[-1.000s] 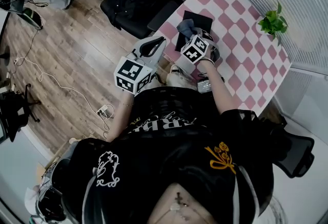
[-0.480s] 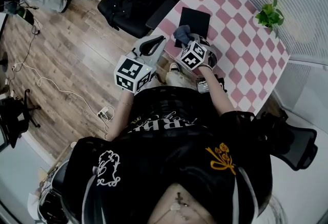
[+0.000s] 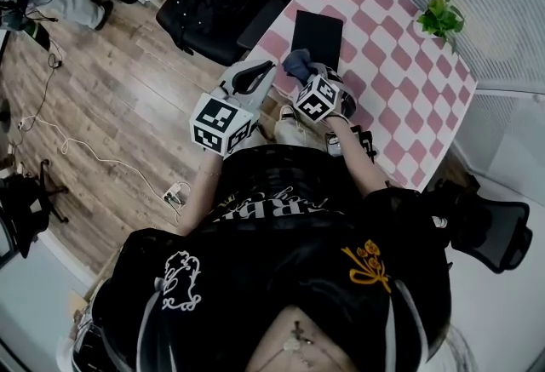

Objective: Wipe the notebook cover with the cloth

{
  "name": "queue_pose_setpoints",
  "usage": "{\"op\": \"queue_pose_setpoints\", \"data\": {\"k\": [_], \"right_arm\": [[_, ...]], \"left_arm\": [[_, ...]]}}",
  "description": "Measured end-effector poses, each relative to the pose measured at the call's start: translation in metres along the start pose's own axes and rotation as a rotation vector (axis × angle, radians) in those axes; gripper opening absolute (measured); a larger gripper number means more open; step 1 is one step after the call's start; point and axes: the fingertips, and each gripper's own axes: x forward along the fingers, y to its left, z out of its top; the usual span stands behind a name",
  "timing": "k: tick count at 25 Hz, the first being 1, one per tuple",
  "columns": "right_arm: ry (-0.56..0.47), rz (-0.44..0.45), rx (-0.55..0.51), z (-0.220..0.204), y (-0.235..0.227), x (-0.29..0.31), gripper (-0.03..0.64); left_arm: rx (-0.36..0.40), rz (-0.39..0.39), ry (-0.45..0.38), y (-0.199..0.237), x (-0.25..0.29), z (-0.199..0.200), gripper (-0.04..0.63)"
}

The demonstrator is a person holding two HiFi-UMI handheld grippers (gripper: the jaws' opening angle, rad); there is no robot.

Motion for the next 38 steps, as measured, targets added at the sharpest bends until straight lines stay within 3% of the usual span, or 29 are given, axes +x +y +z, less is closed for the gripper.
{"op": "queue_pose_setpoints", "data": {"k": [8, 14, 16, 19, 23, 32, 38], "right_arm": [[0.009, 0.035, 0.019, -0.011, 0.001, -0.001, 0.121], [-0.034, 0.052, 0.102, 0.002, -0.002, -0.004, 0.121], [-0.054, 0.086, 0.157, 0.003, -0.002, -0.005, 0.121], [-0.095, 0.124, 0.322, -0.001, -0.018, -0.01, 0.121], [-0.144, 0.083, 0.444, -0.006, -0.065, -0.018, 0.121], [-0.089, -0.072, 0.36, -0.01, -0.166, 0.005, 0.121], [0.046, -0.195, 0.138, -0.017, -0.197, 0.032, 0.121]], "left_arm": [[-0.001, -0.009, -0.017, -0.005, 0.006, 0.006, 0.017], [-0.001, -0.02, -0.019, -0.003, 0.0, 0.005, 0.017], [-0.005, -0.018, -0.011, -0.002, 0.003, 0.004, 0.017], [-0.006, -0.025, 0.0, -0.004, 0.012, 0.004, 0.017], [-0.002, -0.03, 0.021, -0.005, 0.025, 0.001, 0.017], [0.003, -0.014, 0.046, 0.003, 0.049, 0.002, 0.017], [0.006, -0.006, 0.064, 0.001, 0.053, 0.004, 0.017]]}}
